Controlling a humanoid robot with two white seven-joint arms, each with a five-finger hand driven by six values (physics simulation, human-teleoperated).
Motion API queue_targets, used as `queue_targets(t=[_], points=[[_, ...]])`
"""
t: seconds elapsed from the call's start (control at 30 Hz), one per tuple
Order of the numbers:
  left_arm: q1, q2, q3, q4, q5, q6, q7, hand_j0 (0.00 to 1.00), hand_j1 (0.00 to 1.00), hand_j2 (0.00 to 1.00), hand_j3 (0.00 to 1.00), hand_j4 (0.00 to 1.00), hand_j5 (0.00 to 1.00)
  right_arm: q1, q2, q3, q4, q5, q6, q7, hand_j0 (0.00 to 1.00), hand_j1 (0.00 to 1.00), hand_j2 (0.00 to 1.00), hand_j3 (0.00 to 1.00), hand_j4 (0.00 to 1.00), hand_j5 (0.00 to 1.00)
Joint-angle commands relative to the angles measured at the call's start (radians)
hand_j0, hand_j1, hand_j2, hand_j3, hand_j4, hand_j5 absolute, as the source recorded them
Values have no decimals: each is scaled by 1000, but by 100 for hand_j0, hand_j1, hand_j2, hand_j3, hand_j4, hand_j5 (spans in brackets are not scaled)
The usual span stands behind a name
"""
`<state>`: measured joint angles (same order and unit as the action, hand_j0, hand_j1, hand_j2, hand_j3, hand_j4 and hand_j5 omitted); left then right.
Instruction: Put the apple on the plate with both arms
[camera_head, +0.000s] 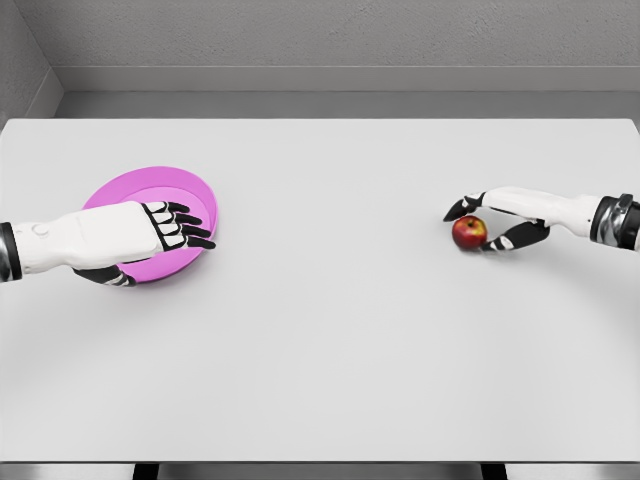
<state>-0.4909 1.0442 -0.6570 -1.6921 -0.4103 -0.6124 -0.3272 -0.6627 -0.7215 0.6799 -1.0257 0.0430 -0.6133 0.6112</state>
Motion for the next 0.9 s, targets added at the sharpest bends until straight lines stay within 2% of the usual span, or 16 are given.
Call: queue_targets(t=[0.0, 0.27, 0.37, 0.43, 0.5, 0.57, 0.63, 0.73, 0.77, 0.8, 0.83, 0.87], points=[[0, 0, 0, 0, 7, 2, 0, 100, 100, 100, 100, 100, 100, 0, -1, -2, -1, -8, 2, 0, 55, 55, 55, 55, 55, 55], [-2, 1, 0, 0, 7, 2, 0, 100, 100, 100, 100, 100, 100, 0, 13, -2, -7, -18, 2, 0, 55, 55, 55, 55, 55, 55], [-2, 0, 0, 0, 7, 2, 0, 100, 100, 100, 100, 100, 100, 0, 13, 3, -11, -92, 2, 0, 56, 56, 56, 56, 56, 56], [-2, 2, 0, 0, 7, 2, 0, 100, 100, 100, 100, 100, 100, -6, 11, 44, -72, -164, 2, 0, 56, 56, 56, 56, 56, 56], [-2, 2, 2, 0, 7, 2, 0, 100, 100, 100, 100, 100, 100, -49, 16, 148, -168, -267, 2, 0, 56, 56, 56, 56, 56, 56], [-2, 2, 2, 0, 7, 2, 0, 100, 100, 100, 100, 100, 100, -80, 63, 176, -252, -284, 2, 0, 56, 56, 56, 56, 56, 56], [0, 2, 0, 0, 7, 2, 0, 100, 100, 100, 100, 100, 100, -112, 129, 196, -258, -282, 2, 0, 56, 56, 56, 56, 56, 56], [0, 2, 0, 0, 5, 2, 0, 100, 100, 100, 100, 100, 100, -115, 149, 199, -251, -273, 2, 0, 56, 56, 56, 56, 56, 56], [0, 2, 0, 0, 5, 2, 0, 100, 100, 100, 100, 100, 100, -120, 143, 182, -246, -273, 2, 0, 58, 58, 58, 58, 58, 58], [0, 0, 0, 0, 5, 2, 0, 100, 100, 100, 100, 100, 100, -107, 140, 106, -214, -273, 2, 0, 69, 69, 69, 69, 69, 69], [0, 0, 0, 0, 5, 2, 0, 100, 100, 100, 100, 100, 100, -97, 140, 43, -171, -273, 2, 0, 76, 76, 76, 76, 76, 76], [0, 0, 0, 0, 5, 2, 0, 100, 100, 100, 100, 100, 100, -94, 134, 1, -151, -273, 2, 0, 88, 88, 88, 88, 88, 88]])
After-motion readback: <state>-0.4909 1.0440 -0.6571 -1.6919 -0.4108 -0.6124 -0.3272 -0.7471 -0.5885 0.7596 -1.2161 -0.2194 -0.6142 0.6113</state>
